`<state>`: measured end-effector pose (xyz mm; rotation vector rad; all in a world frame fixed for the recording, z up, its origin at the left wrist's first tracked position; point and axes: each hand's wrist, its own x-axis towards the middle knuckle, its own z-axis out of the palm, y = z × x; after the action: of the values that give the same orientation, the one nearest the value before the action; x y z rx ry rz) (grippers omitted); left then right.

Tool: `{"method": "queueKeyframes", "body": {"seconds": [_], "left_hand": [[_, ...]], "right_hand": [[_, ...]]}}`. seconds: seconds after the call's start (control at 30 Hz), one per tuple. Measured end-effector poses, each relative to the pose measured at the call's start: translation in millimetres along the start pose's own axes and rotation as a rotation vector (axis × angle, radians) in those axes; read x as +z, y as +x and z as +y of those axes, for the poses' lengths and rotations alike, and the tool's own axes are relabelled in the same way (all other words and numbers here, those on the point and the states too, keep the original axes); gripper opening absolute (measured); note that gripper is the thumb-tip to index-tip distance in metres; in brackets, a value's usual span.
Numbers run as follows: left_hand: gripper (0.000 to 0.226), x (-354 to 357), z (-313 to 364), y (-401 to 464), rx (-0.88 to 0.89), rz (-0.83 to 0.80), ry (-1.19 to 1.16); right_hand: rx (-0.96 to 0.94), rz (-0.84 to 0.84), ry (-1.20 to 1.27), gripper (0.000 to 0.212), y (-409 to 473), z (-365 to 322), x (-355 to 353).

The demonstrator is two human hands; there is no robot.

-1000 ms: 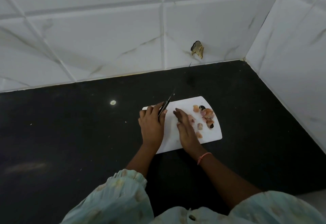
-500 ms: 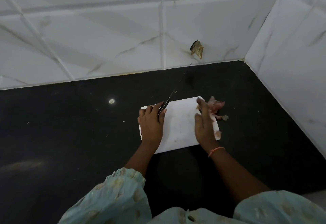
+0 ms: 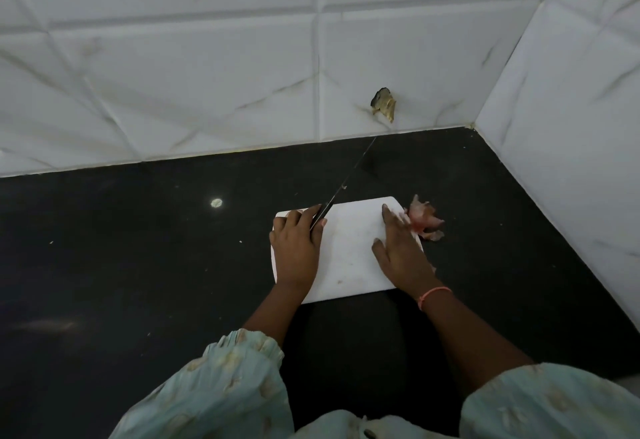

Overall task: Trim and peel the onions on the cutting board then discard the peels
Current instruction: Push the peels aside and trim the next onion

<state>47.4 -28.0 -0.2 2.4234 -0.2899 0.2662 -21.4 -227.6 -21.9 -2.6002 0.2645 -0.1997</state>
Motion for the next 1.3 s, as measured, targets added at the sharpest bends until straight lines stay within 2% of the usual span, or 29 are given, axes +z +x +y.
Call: {"method": "queueKeyframes", "body": {"seconds": [0.1,0.23,0.4,0.47,0.53,0.6,0.63,0.77,0.83,1.0,1.1,1.3], "left_hand": [[0.033,0.3,1.1,-0.1,0.002,-0.01,0.016],[0.033,0.4,0.4,1.2,0.001,-0.015,0.01],[0.034,-1.2,1.8,3.1,-0.005,-0.027,0.04],[0.033,-1.1,2.5,2.8,-0.014,-0.027,0.031],[0.033,-0.7,1.6,3.0,-0.021,-0.022,0.029],[0.033,0.1,1.4,2.8,-0.014,-0.023,0.034],[0.033,0.0,2.2,3.0,-0.011,-0.027,0.035],[0.034,-0.1,2.8,3.6,-0.011,-0.035,0.036],[0.034,-0.4,2.1,3.8,-0.014,-0.039,0.025],[0.035,-0.9,4.0,3.8,-0.015,-0.046,0.012],[0.036,-1.1,3.7,3.9,-0.022,-0.054,0.009],[0.036,-2.0,4.6,2.8,-0.025,-0.057,-0.001]], "right_hand": [[-0.005,0.1,-0.089,0.067,-4.2,10.5,-5.3],[0.132,0.279,0.042,0.061,-8.5,29.1,-25.7],[0.082,0.482,0.11,0.045,-10.2,21.1,-45.5],[0.063,0.403,0.224,0.049,-13.9,7.7,-41.0],[-0.005,0.144,0.302,0.059,-23.0,-4.0,-27.2],[-0.041,-0.046,0.164,0.067,-33.1,-3.6,-10.6],[-0.041,-0.059,0.063,0.069,-35.9,1.7,-4.8],[0.107,-0.023,-0.069,0.076,-37.0,27.2,-7.2],[0.119,-0.037,-0.096,0.077,-38.8,31.5,-13.7],[-0.086,-0.069,-0.212,0.07,-51.0,18.9,-20.9],[-0.053,-0.101,-0.217,0.065,-56.2,28.4,-28.0],[0.129,0.19,-0.205,0.053,-59.2,68.1,-47.1]]}}
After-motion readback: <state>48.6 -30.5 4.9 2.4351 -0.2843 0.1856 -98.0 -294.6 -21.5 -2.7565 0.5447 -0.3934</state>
